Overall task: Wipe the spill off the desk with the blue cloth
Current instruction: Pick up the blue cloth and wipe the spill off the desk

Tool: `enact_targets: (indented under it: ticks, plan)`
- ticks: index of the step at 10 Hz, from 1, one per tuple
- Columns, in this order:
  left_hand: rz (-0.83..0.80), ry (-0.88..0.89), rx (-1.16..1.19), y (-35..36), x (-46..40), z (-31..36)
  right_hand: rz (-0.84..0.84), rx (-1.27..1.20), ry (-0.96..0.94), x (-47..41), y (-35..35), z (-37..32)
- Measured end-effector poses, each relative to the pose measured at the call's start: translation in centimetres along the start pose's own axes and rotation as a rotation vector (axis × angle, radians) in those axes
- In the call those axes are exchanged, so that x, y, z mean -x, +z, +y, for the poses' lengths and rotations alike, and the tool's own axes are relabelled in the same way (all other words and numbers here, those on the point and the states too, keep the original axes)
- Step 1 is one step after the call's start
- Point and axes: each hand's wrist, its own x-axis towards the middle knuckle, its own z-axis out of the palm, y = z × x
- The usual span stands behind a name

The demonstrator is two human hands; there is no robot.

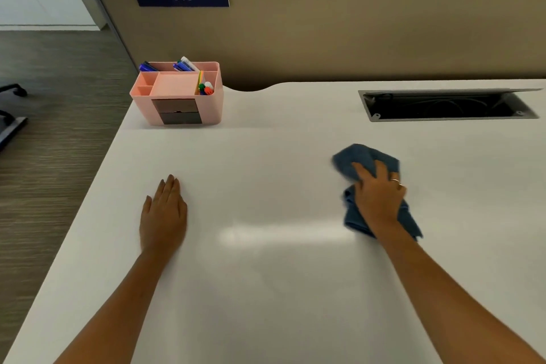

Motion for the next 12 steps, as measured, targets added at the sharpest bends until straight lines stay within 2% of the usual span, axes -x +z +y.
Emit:
enact_targets:
  ticks: [1,2,3,4,6,7,8,9,10,12]
  plan:
    - [0.002,0.006,-0.007,0.1,0.0,0.2,0.051,0.001,0.102,0.5,-0.2,3.3]
    - [-0.003,0.006,-0.008,0.2,-0.1,0.3,0.064,-0.001,0.144,1.5,0.0,2.6]
    - [-0.001,0.008,-0.012,0.2,-0.1,0.5,0.020,-0.043,0.227,2.7,0.0,-0.1]
    - [-0.004,0.001,-0.019,0.3,-0.1,0.5,-0.043,-0.067,0.210,4.0,-0.2,-4.5]
    - [0.001,-0.003,-0.010,0.2,-0.1,0.3,-0.268,-0.184,0.017,6.7,-1.1,-15.3]
    - [-0.004,-0.006,-0.003,0.2,0.0,0.4,-0.365,-0.216,-0.068,7.0,-1.8,-16.8]
    - [-0.009,0.001,0.002,0.1,-0.2,0.3,-0.315,-0.173,-0.251,6.3,-2.1,-15.2]
    - [-0.009,0.050,0.003,-0.4,-0.5,-0.5,-0.337,-0.069,-0.641,6.3,-1.1,-12.5]
    - [-0.006,0.123,-0.006,-1.2,-1.0,-2.2,-0.301,-0.021,-0.813,6.6,0.6,-11.1]
    - [-0.047,0.107,-0.070,-0.9,-2.4,-2.8,0.021,-0.003,-0.756,7.2,2.6,-12.6]
